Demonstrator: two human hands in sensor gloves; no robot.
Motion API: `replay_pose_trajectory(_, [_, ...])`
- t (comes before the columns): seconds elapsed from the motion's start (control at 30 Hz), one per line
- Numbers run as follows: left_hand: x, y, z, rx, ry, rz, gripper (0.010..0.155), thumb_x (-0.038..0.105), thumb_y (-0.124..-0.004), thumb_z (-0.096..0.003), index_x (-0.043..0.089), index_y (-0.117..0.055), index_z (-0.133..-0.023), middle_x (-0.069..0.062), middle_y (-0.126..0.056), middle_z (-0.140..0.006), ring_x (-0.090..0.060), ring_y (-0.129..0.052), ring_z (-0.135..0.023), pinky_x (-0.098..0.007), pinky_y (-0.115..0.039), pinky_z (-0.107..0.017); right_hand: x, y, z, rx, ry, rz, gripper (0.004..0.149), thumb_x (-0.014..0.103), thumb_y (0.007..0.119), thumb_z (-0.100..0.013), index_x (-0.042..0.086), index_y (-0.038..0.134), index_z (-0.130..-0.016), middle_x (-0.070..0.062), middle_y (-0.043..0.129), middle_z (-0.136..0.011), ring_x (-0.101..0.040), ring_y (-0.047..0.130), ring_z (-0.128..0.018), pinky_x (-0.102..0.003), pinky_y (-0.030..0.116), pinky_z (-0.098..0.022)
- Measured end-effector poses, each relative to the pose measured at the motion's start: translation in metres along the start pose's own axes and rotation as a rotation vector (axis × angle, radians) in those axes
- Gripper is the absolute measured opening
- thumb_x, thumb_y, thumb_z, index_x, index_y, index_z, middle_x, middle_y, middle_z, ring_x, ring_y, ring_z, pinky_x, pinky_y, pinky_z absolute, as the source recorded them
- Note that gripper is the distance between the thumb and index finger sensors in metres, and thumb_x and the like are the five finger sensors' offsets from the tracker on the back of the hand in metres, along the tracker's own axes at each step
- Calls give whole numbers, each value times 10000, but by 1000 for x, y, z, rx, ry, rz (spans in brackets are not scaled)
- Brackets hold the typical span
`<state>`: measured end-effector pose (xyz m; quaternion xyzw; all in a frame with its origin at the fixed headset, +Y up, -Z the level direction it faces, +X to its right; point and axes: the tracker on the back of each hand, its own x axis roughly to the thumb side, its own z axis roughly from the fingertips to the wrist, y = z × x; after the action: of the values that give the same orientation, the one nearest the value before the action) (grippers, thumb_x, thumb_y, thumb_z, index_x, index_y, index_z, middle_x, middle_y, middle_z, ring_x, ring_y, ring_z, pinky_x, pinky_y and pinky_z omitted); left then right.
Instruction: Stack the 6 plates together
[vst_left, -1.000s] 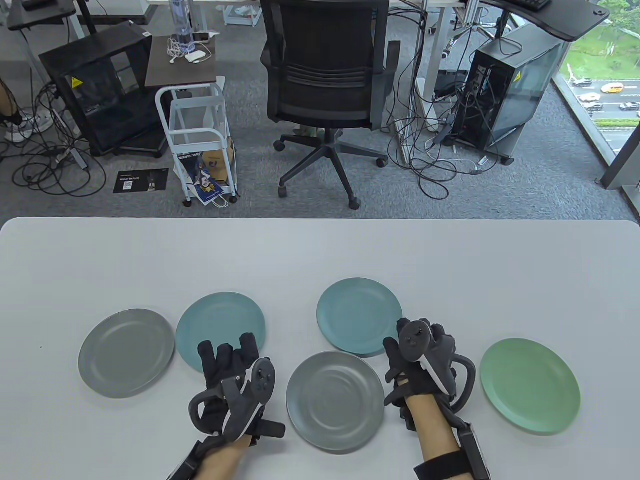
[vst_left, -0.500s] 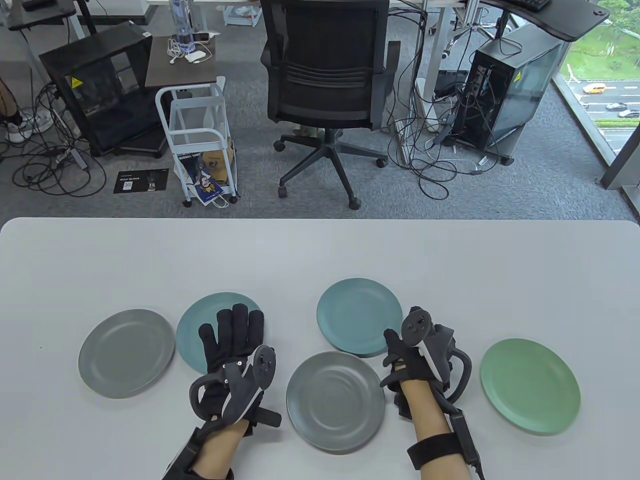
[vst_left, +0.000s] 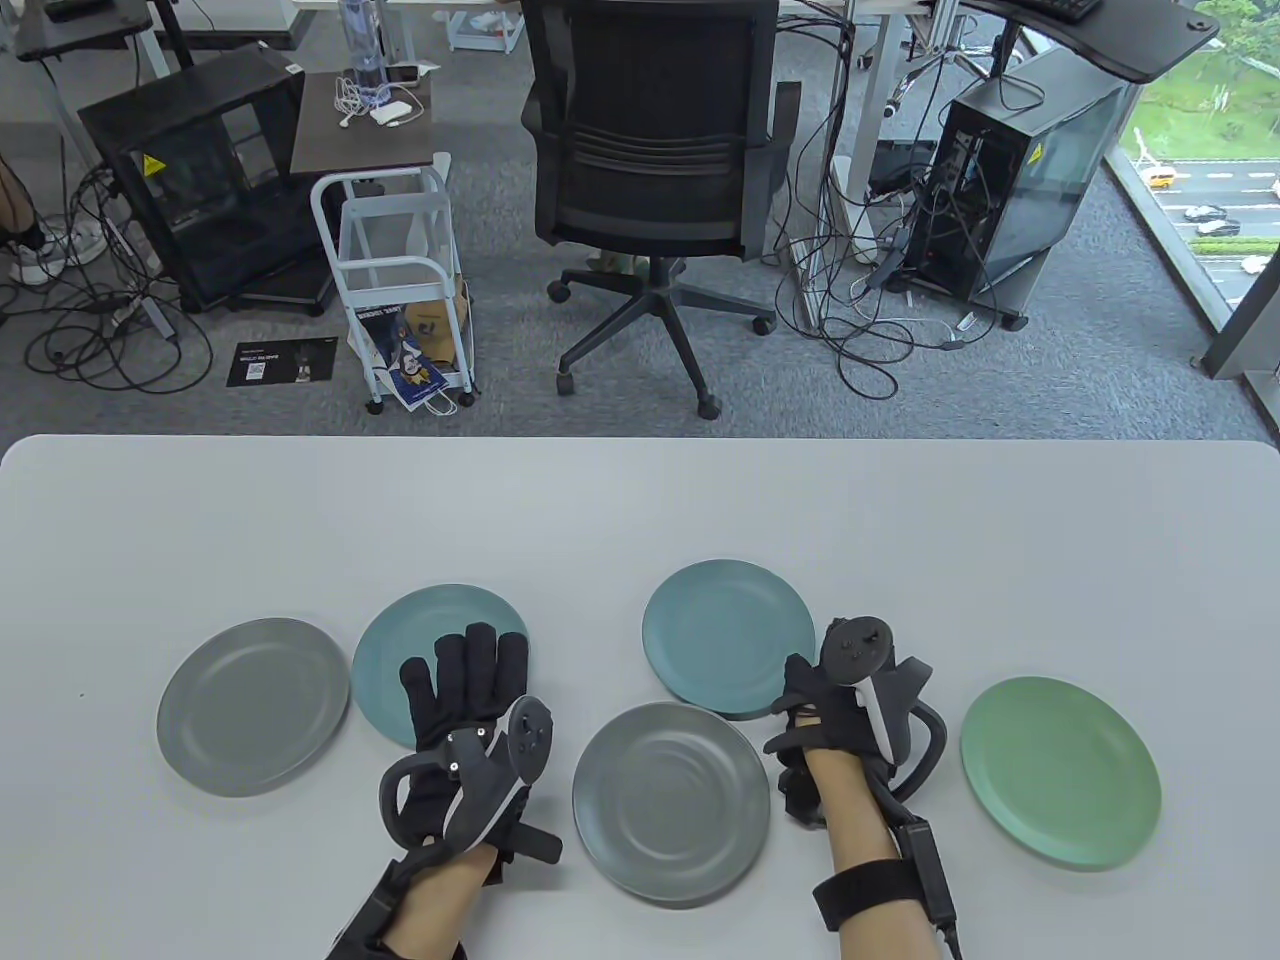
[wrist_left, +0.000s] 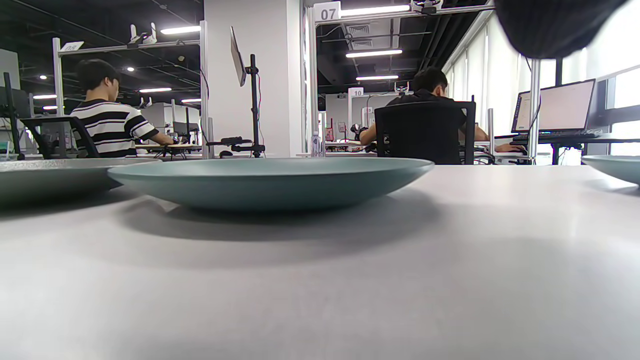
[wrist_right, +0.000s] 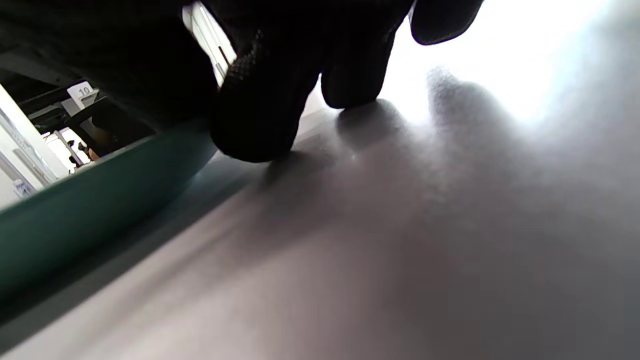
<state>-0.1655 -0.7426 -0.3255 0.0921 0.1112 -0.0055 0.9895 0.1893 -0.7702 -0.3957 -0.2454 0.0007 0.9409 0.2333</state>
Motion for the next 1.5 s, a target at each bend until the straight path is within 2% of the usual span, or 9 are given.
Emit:
replay_pose_trajectory(0.17, [-4,2,-1,-5,22,21,843,658,-712,-360,485,-256,-1048,200,-237,-1186,-126,-234,-1172,-472,-56,-848,-4,0,-2,5,14,-30,632,505,814,-526,217,575,-1035,143,940,-666,-197,686,-926,-553,426,-778])
replay_pose_trajectory(0.3, [-5,2,0,-9,24,24,841,657,-713,-359,483,-263,-1049,195,-254,-1186,-132,-248,-1170,-476,-60,-849,-3,-1,-1,11,18,-21,700,583,821,-500,220,568,-1043,151,928,-693,-197,674,-933,-565,409,-777])
replay_pose_trajectory(0.5, [-3,2,0,-22,14,22,836,659,-712,-358,479,-278,-1050,192,-282,-1185,-137,-274,-1167,-481,-67,-848,-6,-1,-4,19,33,-61,666,519,835,-515,246,539,-1046,172,940,-679,-163,686,-929,-536,421,-786])
replay_pose_trajectory(0.7, [-3,2,0,-30,7,29,829,659,-711,-358,475,-292,-1050,188,-310,-1183,-141,-299,-1163,-484,-76,-848,-11,-2,-7,61,7,-143,555,473,773,-547,221,607,-1012,147,973,-677,-140,719,-902,-521,436,-783])
replay_pose_trajectory(0.93, [-2,-1,0,-53,10,34,828,656,-714,-356,474,-301,-1050,188,-326,-1182,-142,-312,-1162,-486,-74,-848,-18,-4,-8,65,17,-217,535,441,741,-558,190,605,-1010,118,978,-677,-149,729,-889,-512,430,-785])
replay_pose_trajectory(1.2, [-1,-2,0,-56,9,44,825,655,-715,-355,473,-307,-1049,187,-338,-1179,-142,-321,-1161,-486,-75,-849,-34,-12,-3,5,10,-360,522,397,757,-539,165,641,-991,71,996,-638,-174,755,-856,-523,449,-767])
replay_pose_trajectory(1.5, [-1,-3,0,-55,0,52,824,655,-714,-356,471,-309,-1049,185,-348,-1178,-146,-331,-1159,-488,-81,-850,-37,-21,11,2,-59,-361,513,384,742,-542,163,638,-994,66,993,-638,-178,750,-857,-522,449,-763])
